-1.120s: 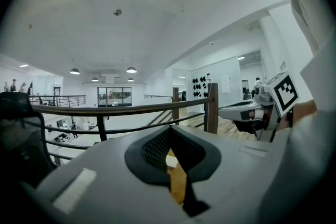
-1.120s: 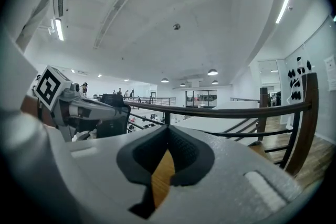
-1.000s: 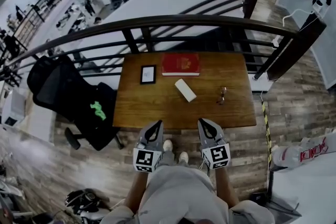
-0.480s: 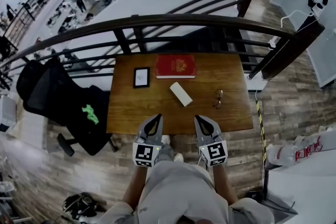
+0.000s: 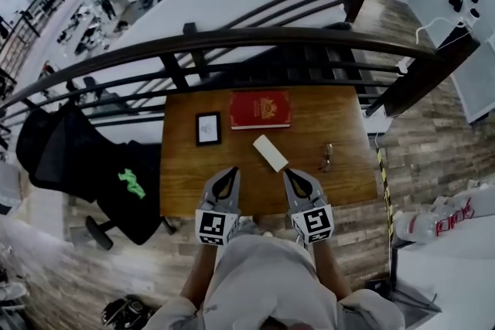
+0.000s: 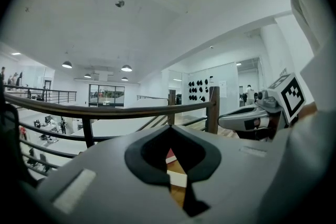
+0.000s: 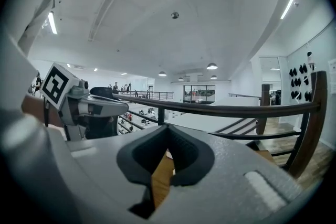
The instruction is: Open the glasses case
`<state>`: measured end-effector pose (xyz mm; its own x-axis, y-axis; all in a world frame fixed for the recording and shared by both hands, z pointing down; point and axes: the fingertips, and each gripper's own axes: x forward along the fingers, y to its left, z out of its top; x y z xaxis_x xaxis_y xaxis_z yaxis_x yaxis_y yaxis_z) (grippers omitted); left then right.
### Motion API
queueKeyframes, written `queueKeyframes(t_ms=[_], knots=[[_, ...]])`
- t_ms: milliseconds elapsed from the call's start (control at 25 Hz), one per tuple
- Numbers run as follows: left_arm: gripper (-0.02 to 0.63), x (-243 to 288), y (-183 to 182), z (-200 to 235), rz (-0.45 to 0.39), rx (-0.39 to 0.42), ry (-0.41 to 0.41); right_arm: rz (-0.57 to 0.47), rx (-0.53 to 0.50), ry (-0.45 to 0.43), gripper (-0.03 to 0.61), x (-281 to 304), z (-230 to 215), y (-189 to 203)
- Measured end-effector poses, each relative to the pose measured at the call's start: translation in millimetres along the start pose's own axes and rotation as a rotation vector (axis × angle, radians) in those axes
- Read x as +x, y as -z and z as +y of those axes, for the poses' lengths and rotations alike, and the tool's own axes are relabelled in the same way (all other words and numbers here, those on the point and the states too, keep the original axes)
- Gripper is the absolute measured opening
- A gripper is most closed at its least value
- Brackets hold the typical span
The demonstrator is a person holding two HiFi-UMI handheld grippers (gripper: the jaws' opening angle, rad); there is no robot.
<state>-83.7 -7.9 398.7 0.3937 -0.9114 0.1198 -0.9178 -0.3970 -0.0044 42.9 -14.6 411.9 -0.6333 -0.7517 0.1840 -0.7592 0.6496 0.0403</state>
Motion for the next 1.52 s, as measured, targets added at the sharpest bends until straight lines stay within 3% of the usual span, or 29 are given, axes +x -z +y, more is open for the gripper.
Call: queueKeyframes(t_ms=[360, 520, 1000, 1520], knots=[[0.02, 33, 8, 43, -0.006, -0.04, 0.055, 0.047, -0.022, 0.048, 0.003, 49, -6, -4], [0.02, 47, 20, 47, 0.001, -0.049, 0.129, 0.091, -0.028, 0.091, 0.003, 62, -12, 8], [0.02, 86, 73, 42, 0.118, -0.053, 0.272, 0.227, -0.01, 0.16, 0.003, 87, -32, 57], [0.02, 122, 136, 35, 0.258, -0.072, 0.257, 0.359, -0.005, 0.102, 0.005, 107, -47, 120]])
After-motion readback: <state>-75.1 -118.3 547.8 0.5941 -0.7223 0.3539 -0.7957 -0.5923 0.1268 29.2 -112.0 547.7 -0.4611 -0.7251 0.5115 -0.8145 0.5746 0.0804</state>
